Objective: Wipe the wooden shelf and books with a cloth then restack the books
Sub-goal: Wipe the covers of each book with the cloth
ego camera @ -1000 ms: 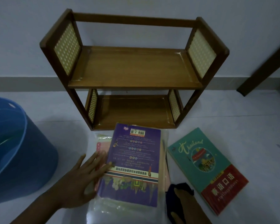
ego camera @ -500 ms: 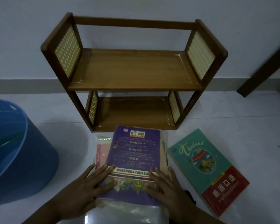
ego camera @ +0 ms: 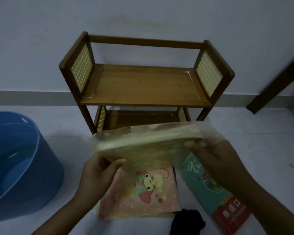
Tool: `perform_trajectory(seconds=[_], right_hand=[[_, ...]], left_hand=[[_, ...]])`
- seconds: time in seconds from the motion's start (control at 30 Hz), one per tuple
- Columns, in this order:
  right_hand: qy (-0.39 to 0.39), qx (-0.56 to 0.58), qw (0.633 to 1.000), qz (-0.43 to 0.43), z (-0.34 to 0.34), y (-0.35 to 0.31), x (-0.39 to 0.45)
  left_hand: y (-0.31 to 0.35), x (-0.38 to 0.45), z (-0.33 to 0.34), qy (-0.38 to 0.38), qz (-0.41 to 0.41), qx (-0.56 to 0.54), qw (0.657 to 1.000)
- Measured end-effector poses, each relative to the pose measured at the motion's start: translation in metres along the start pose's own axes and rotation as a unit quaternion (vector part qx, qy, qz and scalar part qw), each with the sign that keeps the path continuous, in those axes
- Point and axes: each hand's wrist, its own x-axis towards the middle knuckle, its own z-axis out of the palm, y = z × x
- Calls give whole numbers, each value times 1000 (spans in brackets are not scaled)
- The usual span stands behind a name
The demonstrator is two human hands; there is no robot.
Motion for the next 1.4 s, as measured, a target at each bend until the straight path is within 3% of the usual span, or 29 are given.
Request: perform_trajectory(seconds=[0.17,0.27,0.47,0.6,0.8,0.93,1.1,1.17,1.27,1.3,1.4], right_hand=[[47,70,992,95,9,61,5],[39,48,989,131,19,94,-1],[88,20,989,120,9,105,-18],[166,28,978,126,-40,106,-53],[246,-87,949,179,-102,146,-85],[178,-180,934,252,-125,207,-92],[111,-235,913,314,-129,258,-91],[95,-238,908,333,-124,260,-88],[55,-354,851,385,-112,251,-84],[48,-404,838,364,-105,243,-88],[47,-410,897,157,-54,207,-117]], left_hand=[[-7,20,15,-62,-53,-36,996],[-12,25,20,-85,-72,-8,994],[17,23,42,-67,-41,47,996],[39,23,94,-131,-53,-13,990],[31,31,206,-250,-169,-35,953],[14,30,273,-328,-236,56,913],[-8,19,306,-410,-231,146,870],[-9,18,307,-400,-242,181,865],[-4,20,295,-422,-181,207,864],[-3,20,285,-417,-142,210,873],[-8,18,241,-363,-79,190,909]])
